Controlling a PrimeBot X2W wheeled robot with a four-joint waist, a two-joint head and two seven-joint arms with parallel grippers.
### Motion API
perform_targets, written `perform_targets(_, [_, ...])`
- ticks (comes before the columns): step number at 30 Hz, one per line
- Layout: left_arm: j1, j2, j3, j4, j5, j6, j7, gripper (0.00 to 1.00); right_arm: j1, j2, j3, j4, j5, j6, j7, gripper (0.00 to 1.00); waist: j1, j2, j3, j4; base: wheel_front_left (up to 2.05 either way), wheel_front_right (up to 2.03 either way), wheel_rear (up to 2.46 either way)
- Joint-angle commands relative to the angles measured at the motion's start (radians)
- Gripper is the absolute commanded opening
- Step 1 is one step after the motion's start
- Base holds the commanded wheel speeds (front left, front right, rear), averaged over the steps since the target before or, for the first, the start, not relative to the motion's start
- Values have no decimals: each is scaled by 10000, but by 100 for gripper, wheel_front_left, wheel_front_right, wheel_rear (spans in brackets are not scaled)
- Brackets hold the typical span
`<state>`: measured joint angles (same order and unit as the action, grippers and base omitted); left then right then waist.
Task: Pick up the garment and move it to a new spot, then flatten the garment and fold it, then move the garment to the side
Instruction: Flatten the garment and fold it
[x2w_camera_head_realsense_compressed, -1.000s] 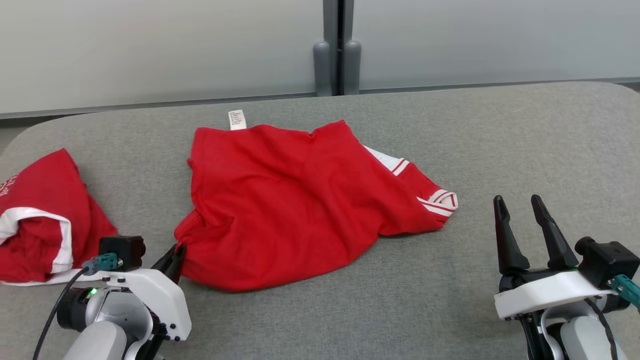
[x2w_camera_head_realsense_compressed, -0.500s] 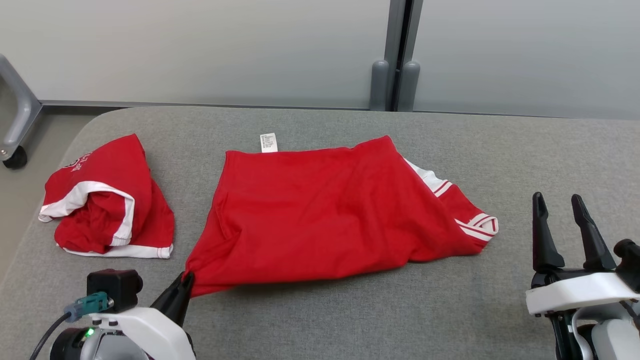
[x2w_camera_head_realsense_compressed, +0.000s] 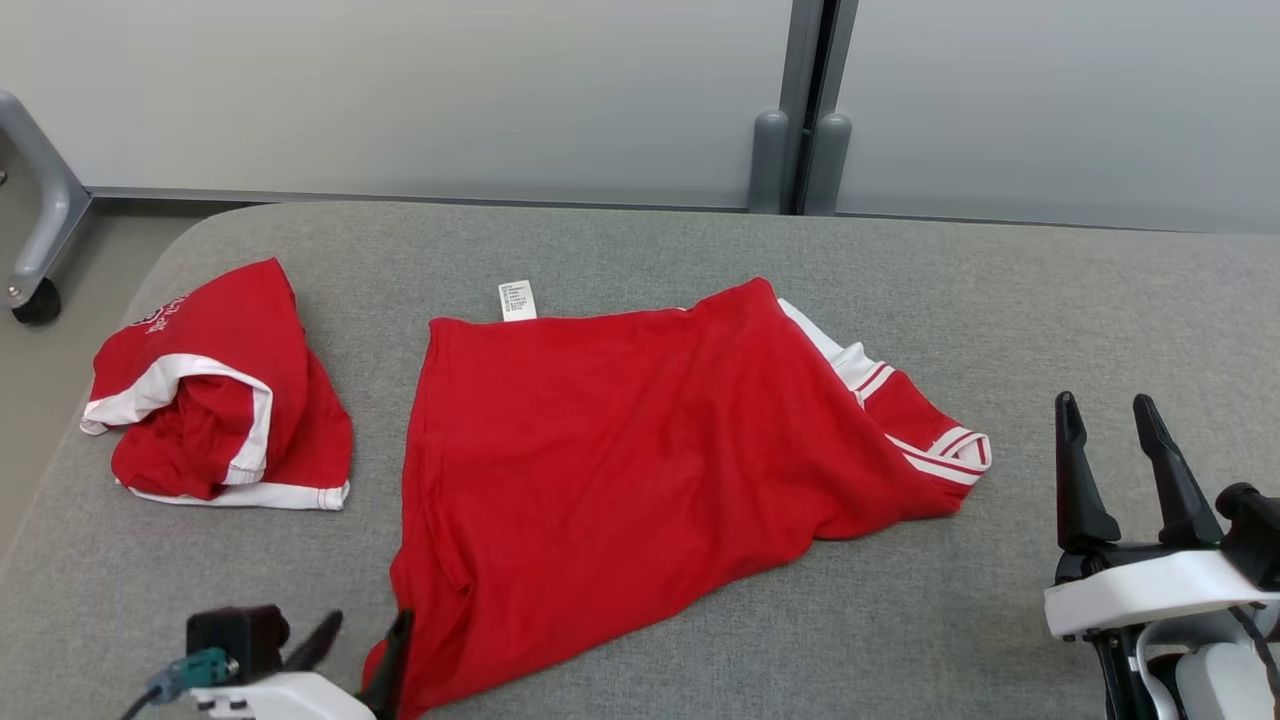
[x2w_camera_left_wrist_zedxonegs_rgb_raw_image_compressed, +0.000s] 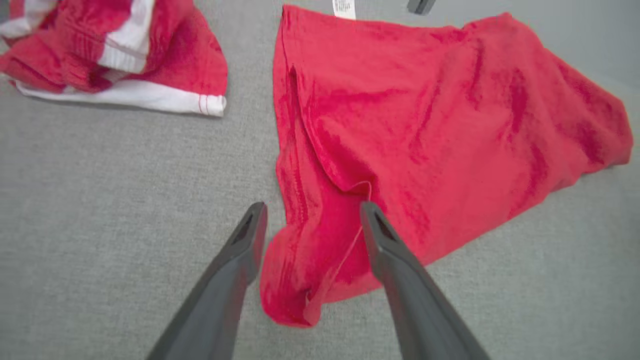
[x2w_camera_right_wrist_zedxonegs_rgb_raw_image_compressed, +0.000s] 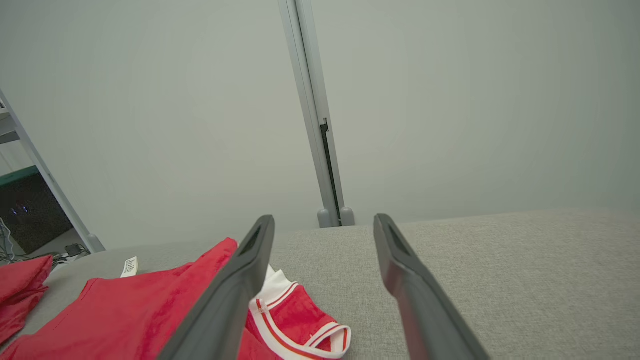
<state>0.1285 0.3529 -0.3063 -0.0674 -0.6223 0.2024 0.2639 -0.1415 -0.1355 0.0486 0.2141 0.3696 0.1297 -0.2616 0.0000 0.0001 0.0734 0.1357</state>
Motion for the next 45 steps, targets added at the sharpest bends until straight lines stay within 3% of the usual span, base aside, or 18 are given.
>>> perform_targets(1, [-264,70,147,37,185,40,-274,100,22,-93,50,38,32,22,-50,100,0,-1,18,-26,0,0,0])
perform_targets(6, [-686,-137,210,120,604,80,-1335,100,-34,-149,342,109,90,21,-50,100,0,-1,69,-236,0,0,0])
perform_targets(13, [-942,-502,-22,581,678,-60,-1876,100,-63,-260,615,244,203,21,-50,100,0,-1,59,-471,0,0,0])
perform_targets(36, [-1237,-476,-53,957,646,-40,-2136,100,-246,-193,968,489,330,22,-50,100,0,-1,-18,-849,0,0,0])
perform_targets(41, [-1423,-559,-211,974,638,-159,-2079,100,-669,-571,1532,971,342,22,64,100,0,-1,7,-641,0,0,0])
perform_targets(45, [-1495,-650,-305,989,593,-236,-2137,100,-1349,-929,2135,1658,588,21,841,100,0,-1,102,-252,0,0,0])
